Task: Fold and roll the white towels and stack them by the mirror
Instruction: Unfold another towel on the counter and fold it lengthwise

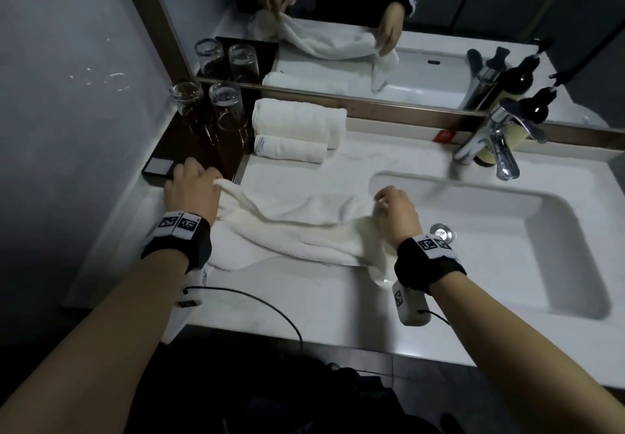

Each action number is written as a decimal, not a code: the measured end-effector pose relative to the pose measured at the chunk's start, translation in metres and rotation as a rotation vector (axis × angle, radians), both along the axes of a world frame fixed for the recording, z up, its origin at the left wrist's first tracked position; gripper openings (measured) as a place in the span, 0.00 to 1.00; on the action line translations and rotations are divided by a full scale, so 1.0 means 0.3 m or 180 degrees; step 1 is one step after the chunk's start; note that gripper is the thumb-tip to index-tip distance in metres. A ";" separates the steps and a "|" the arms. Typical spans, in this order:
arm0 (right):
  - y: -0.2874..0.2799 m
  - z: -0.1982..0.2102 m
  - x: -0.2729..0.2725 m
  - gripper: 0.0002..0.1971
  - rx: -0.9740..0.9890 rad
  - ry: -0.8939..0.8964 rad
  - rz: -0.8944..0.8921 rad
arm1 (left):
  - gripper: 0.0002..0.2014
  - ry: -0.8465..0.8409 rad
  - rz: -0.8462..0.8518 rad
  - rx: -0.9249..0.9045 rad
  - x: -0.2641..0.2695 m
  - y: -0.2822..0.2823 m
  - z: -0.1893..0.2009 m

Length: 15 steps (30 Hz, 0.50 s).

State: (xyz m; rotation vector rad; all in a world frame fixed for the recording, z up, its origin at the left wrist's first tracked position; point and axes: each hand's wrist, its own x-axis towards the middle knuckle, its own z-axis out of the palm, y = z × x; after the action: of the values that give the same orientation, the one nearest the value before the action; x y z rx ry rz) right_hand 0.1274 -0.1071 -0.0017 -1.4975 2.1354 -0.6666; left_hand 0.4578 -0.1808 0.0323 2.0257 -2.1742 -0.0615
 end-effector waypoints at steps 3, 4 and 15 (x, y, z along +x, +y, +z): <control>-0.012 0.001 -0.004 0.14 -0.0451 0.0061 -0.0059 | 0.06 0.0524 0.0203 0.0006 -0.020 -0.038 0.038; -0.012 -0.001 0.001 0.15 -0.0442 0.0196 0.0048 | 0.06 0.0669 0.0296 -0.0012 -0.030 -0.049 0.038; 0.051 -0.111 0.158 0.52 0.1262 0.0805 0.1774 | 0.39 0.0151 -0.0567 0.0619 -0.137 -0.013 -0.128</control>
State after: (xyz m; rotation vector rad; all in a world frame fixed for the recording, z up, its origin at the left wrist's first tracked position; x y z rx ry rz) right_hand 0.1748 -0.0917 -0.0350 -1.8844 1.7369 0.1395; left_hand 0.4167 -0.1846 -0.0062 1.8949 -2.3957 -0.3528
